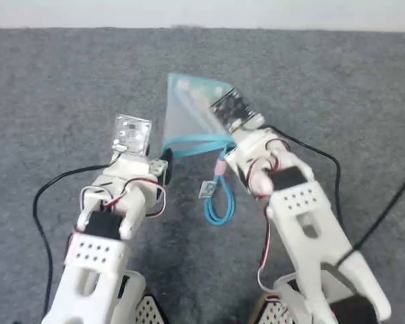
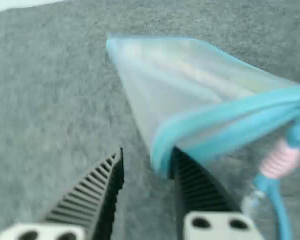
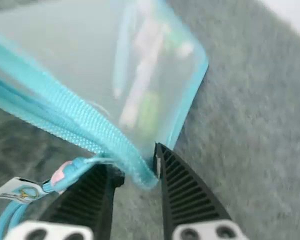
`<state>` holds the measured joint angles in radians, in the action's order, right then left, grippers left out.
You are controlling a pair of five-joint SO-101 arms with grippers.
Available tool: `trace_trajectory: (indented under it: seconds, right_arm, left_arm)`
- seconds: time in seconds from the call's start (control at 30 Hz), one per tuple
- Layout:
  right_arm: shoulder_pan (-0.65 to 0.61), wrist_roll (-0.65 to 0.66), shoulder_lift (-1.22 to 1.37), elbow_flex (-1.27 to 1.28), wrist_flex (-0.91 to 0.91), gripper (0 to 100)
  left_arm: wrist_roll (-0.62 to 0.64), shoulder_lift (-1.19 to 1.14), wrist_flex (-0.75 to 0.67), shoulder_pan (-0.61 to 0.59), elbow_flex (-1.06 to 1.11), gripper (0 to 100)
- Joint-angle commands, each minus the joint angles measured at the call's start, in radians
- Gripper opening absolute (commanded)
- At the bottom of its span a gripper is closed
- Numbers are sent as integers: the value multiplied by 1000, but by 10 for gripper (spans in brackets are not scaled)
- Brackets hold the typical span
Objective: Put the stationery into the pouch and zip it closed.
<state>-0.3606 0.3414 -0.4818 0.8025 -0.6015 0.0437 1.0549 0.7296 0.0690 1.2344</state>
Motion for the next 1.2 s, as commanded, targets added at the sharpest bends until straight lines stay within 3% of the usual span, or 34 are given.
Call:
trace_trajectory:
  seconds: [0.0, 0.23, 0.53, 1.0, 1.17]
  right_arm:
    - [48, -57, -12, -89, 22, 6]
    - [31, -121, -12, -275, -219, 6]
    - [-133, -86, -101, -264, -397, 6]
    - [-257, -86, -197, -163, -400, 6]
    - [-249, -71, -197, -123, -369, 6]
  left_arm:
    - [5, 172, 86, 2, -36, 184]
    - [-25, 304, 173, 98, 4, 186]
    - [-48, 199, 58, 207, 65, 212]
    - [-71, 63, -63, 249, 77, 218]
    - [-72, 57, -107, 209, 77, 73]
